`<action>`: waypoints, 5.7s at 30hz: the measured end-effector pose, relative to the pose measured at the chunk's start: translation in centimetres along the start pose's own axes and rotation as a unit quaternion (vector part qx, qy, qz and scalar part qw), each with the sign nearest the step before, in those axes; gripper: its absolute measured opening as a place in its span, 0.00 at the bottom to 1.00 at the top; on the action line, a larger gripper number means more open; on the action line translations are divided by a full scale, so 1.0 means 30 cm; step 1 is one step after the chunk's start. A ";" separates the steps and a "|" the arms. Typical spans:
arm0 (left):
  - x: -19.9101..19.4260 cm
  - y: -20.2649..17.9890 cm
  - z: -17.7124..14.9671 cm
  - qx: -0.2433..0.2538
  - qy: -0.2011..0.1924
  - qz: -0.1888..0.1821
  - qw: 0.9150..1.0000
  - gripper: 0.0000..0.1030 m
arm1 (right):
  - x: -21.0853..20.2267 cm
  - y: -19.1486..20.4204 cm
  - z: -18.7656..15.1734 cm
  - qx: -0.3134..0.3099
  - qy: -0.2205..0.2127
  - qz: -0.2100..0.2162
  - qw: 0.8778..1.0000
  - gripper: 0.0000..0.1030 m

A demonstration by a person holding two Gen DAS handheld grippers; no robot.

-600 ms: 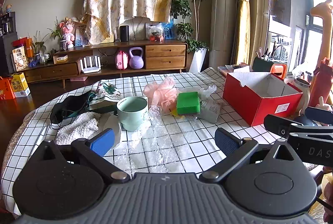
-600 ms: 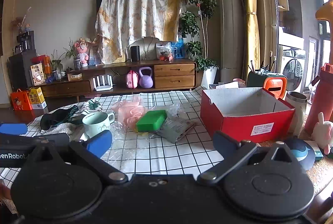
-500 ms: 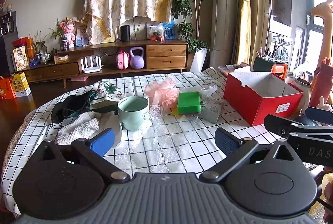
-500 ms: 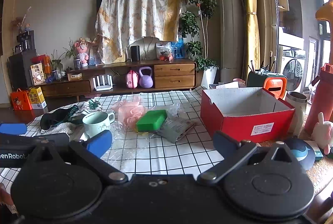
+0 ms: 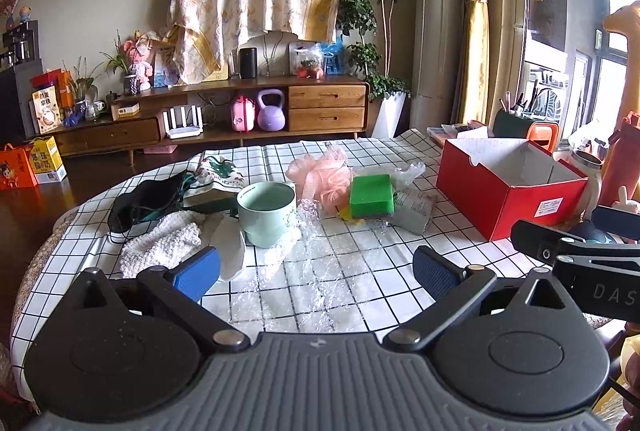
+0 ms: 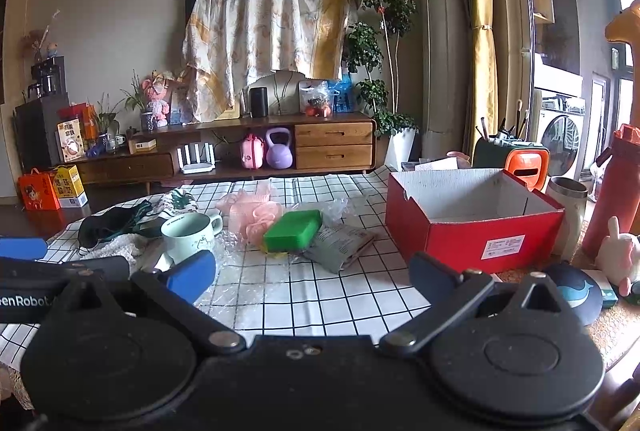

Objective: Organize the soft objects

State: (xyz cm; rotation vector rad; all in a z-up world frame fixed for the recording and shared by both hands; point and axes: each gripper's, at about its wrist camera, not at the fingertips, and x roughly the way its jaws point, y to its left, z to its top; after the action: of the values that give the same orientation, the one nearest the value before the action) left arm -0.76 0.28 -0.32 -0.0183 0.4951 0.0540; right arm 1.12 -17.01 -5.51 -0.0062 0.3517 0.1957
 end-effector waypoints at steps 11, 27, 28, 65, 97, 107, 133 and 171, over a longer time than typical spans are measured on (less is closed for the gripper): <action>-0.018 0.008 0.001 0.002 0.000 0.015 1.000 1.00 | -0.022 0.032 0.020 -0.018 0.000 0.008 1.000 1.00; -0.026 0.015 0.000 -0.004 -0.003 0.014 1.000 1.00 | -0.025 0.031 0.027 -0.016 0.002 0.021 1.000 1.00; -0.027 0.015 0.000 -0.004 -0.004 0.013 1.000 1.00 | -0.025 0.032 0.027 -0.016 0.002 0.021 1.000 1.00; 0.133 0.170 -0.009 -0.029 0.001 0.015 0.999 1.00 | 0.189 0.102 0.031 -0.032 0.067 0.069 0.995 1.00; 0.757 0.661 -0.025 -0.095 0.111 0.115 0.983 1.00 | 0.743 0.200 -0.091 -0.121 0.163 0.172 0.964 0.93; 0.865 0.682 -0.065 -0.099 0.148 0.106 0.978 1.00 | 0.823 0.261 -0.152 -0.149 0.195 0.200 0.949 0.94; 0.829 0.729 -0.056 -0.122 0.141 0.155 0.970 0.14 | 0.766 0.262 -0.154 -0.170 0.201 0.219 0.939 0.07; 0.293 0.271 0.401 -0.027 -0.005 -0.020 0.999 0.11 | 0.301 -0.280 0.202 -0.084 0.119 0.204 0.968 0.06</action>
State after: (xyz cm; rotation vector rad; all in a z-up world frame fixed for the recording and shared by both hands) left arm 12.22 9.19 6.05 -0.0809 0.4835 0.0286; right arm 13.11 -23.30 -3.15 -0.1257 0.5738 0.6366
